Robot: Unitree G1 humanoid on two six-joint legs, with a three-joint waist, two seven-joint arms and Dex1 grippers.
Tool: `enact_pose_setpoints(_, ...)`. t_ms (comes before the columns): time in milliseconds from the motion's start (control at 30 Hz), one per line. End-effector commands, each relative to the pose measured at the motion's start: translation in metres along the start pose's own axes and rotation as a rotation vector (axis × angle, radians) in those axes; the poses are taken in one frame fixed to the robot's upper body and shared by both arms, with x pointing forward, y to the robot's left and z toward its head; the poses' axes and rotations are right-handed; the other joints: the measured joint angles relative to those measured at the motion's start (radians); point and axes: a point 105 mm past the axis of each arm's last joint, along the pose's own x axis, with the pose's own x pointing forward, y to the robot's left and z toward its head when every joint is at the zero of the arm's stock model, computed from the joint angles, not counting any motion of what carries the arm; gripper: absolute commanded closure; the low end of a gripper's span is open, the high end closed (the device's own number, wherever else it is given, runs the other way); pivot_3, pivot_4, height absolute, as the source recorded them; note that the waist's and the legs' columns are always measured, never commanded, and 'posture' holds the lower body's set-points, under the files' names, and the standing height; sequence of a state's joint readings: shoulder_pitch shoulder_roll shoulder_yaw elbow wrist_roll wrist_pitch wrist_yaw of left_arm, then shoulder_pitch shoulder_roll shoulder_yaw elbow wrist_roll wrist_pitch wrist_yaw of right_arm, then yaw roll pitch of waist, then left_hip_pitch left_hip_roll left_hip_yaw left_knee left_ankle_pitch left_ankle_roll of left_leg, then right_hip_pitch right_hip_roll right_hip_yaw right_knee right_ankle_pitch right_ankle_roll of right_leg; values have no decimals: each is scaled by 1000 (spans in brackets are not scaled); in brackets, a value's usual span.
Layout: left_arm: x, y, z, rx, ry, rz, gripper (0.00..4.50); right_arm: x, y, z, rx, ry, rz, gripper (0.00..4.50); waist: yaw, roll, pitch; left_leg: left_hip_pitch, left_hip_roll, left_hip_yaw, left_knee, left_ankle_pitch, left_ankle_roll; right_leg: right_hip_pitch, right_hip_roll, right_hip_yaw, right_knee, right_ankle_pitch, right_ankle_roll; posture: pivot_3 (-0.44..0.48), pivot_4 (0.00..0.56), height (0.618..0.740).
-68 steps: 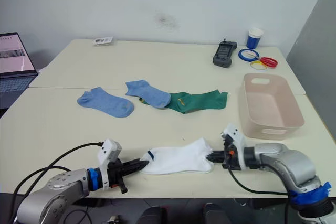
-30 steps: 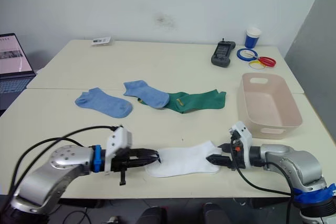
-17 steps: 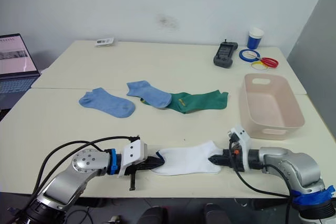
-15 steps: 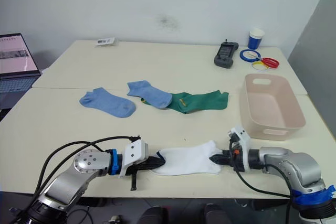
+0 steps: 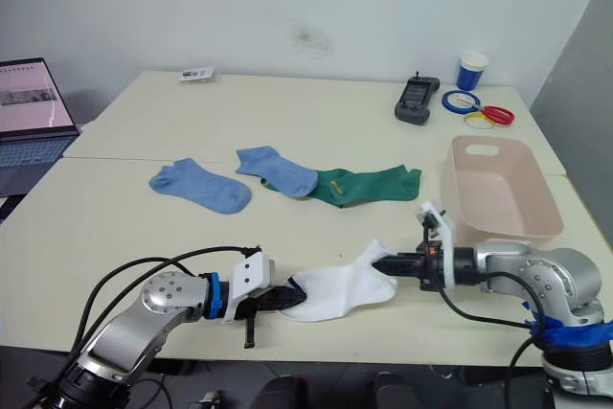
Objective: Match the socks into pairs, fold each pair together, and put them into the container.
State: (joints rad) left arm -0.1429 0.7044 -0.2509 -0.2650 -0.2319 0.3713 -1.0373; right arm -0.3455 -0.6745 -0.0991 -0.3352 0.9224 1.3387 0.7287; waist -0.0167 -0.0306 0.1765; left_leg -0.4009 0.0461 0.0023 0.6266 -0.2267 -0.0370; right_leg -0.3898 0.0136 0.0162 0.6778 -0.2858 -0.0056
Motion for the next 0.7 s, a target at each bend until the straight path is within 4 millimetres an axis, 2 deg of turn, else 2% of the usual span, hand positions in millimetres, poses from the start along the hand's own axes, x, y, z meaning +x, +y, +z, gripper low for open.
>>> enact_pose_setpoints(33,2,-1,14,15,-32,-20,4500,-8,-3,-1,-6,-3,-8,4470,-2,0,0,0,1,0,0,0,0,0,0,0,0,0,0,0,150,740)
enact_pose_setpoints(100,4,-1,14,15,-26,-27,4500,-11,-7,-5,0,8,-20,4470,-5,0,0,0,1,0,0,0,0,0,0,0,1,0,0,0,150,740)
enact_pose_setpoints(267,9,-2,-2,0,38,-7,4500,-14,-11,-6,-6,10,-29,4470,-12,0,0,1,1,-1,0,0,0,0,2,-1,1,0,0,0,150,740)
enact_pose_setpoints(367,9,-2,-8,-18,66,6,4500,-9,-1,2,-11,-12,26,4470,-13,0,0,1,1,-1,0,0,0,0,2,0,1,0,0,0,150,740)
enact_pose_setpoints(467,11,-3,-14,-52,76,13,4500,9,22,11,-26,-28,137,4470,-15,0,0,2,1,-1,0,0,0,0,2,0,2,0,0,0,150,740)
enact_pose_setpoints(533,11,-3,-19,-60,91,19,4500,23,32,11,-26,-21,181,4470,-14,0,0,2,1,-1,0,0,0,0,2,0,2,0,0,0,150,740)
enact_pose_setpoints(700,10,-5,-25,-80,101,16,4500,57,46,9,-17,-3,239,4470,-13,0,0,1,2,-1,0,0,0,0,2,0,2,0,0,0,150,740)
